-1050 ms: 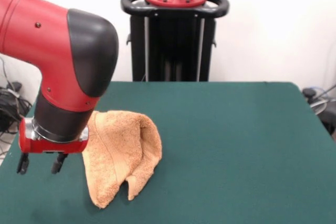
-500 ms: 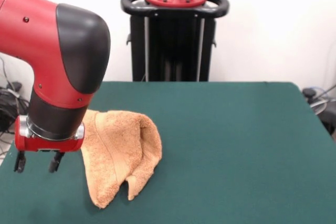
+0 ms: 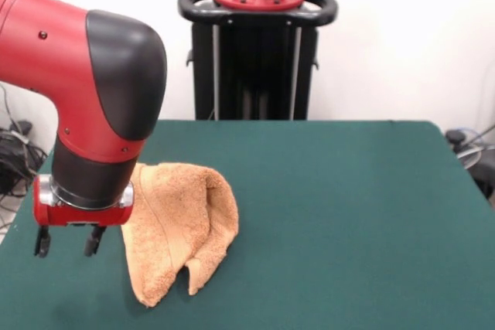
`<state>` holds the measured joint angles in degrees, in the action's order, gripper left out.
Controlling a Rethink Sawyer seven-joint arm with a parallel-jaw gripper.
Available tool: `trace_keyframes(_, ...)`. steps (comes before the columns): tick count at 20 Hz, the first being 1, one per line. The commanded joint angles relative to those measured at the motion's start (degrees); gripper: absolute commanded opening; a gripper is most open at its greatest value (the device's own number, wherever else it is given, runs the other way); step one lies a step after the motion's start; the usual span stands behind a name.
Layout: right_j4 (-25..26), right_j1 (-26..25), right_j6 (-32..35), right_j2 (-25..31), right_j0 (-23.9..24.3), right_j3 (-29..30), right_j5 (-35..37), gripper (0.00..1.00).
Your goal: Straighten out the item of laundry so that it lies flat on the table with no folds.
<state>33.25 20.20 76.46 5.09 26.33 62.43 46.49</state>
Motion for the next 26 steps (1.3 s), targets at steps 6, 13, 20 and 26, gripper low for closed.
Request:
trace_keyframes(6, -4.04, 0.21, -2.39, 5.93, -3.14, 8.57, 5.14, 1.0)
trace_keyframes(13, -5.02, 2.09, 0.09, 5.1, -3.39, 13.17, 2.5, 1.0)
trace_keyframes(20, -5.65, 2.37, 1.53, 4.78, -4.06, 14.62, 1.39, 1.0)
trace_keyframes(26, -5.62, 2.2, 0.93, 5.14, -3.23, 15.22, 0.06, 1.0)
